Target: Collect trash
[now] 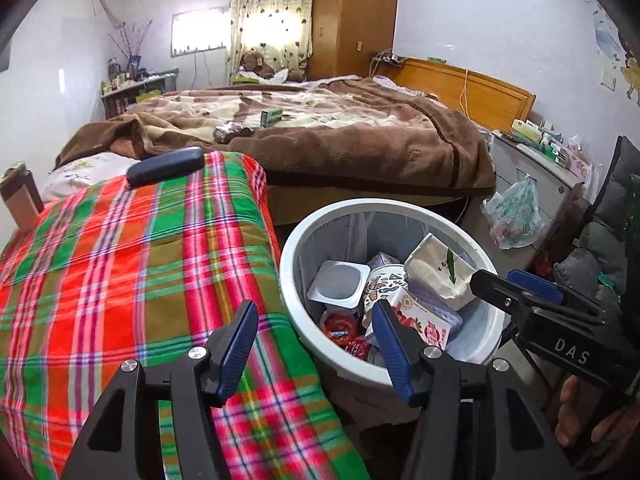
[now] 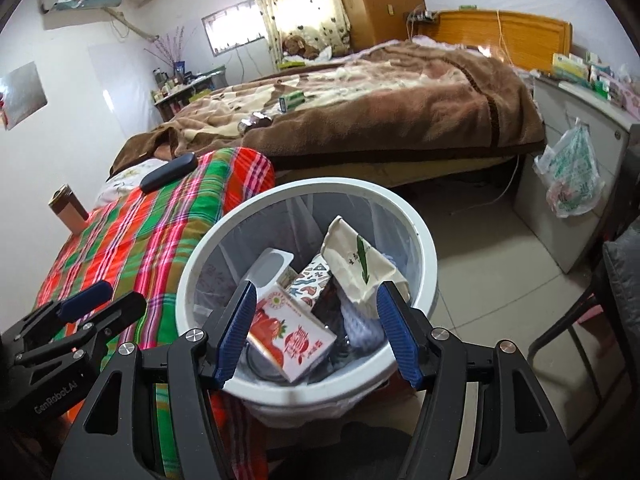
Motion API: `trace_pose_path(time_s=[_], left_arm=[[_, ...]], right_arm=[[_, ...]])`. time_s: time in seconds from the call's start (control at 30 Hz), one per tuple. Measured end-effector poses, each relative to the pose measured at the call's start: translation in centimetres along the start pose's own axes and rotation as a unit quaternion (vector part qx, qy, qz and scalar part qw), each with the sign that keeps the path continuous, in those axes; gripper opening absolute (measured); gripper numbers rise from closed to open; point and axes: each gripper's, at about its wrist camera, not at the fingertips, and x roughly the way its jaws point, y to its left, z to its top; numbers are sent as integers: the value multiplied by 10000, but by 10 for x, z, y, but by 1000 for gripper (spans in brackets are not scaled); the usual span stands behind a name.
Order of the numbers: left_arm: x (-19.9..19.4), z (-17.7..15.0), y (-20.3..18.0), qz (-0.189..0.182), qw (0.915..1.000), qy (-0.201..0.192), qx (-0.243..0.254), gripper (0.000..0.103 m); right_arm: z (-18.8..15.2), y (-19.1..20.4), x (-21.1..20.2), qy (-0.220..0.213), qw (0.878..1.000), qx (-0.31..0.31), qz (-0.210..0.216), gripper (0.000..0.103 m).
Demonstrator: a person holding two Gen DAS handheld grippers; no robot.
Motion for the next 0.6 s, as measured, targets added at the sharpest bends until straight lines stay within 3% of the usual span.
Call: trace_pose_path(time_s=[0.2, 0.47, 0.6], left_arm=[[-29, -19, -2, 187, 9995, -272, 29, 59], [-63, -47, -9, 593, 9970, -499, 44, 59], [-75, -56, -8, 565, 9968, -562, -13, 59]], right_arm=[[-17, 16, -24, -394, 9984, -348, -229, 64], [-39, 27, -48, -647, 9973, -325, -156, 64], [-45, 29, -54, -777, 9965, -231, -192, 64]])
